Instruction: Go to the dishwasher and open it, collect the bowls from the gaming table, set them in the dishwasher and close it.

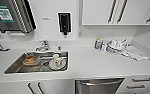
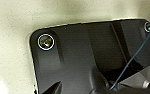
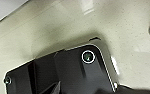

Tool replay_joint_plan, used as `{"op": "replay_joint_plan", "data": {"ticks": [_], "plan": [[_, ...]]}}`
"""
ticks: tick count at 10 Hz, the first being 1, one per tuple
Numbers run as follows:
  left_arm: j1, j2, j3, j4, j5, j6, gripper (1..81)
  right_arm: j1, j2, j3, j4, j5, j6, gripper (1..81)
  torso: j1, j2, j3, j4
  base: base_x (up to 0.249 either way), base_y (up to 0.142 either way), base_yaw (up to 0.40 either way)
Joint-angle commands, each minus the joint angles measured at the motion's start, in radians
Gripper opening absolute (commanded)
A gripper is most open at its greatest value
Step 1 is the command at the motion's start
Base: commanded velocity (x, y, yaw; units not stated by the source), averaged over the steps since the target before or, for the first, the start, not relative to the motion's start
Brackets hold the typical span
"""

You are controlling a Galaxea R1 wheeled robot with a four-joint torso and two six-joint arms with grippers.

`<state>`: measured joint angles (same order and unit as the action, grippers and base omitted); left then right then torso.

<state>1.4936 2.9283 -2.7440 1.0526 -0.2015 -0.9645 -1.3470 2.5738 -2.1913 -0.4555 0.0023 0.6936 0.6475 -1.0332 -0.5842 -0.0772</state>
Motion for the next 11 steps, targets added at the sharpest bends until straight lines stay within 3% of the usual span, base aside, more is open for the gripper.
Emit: {"op": "replay_joint_plan", "data": {"ticks": [1, 6, 11], "plan": [[-0.019, -0.006, -0.005, -0.003, 0.037, 0.004, 81.1, -0.106, 0.037, -0.057, -0.097, 0.148, -0.033, 81.1, 0.0, 0.0, 0.0, 0.0, 0.0, 0.0, 0.0], [-0.012, -0.001, -0.006, -0.002, 0.053, 0.003, 81.1, -0.179, 0.223, -0.266, -0.092, 0.171, -0.026, 81.1, 0.0, 0.0, 0.0, 0.0, 0.0, 0.0, 0.0], [-0.012, 0.006, -0.006, -0.008, 0.08, -0.002, 81.1, -0.202, 0.308, -0.338, -0.111, 0.153, -0.032, 81.1, 0.0, 0.0, 0.0, 0.0, 0.0, 0.0, 0.0]]}}
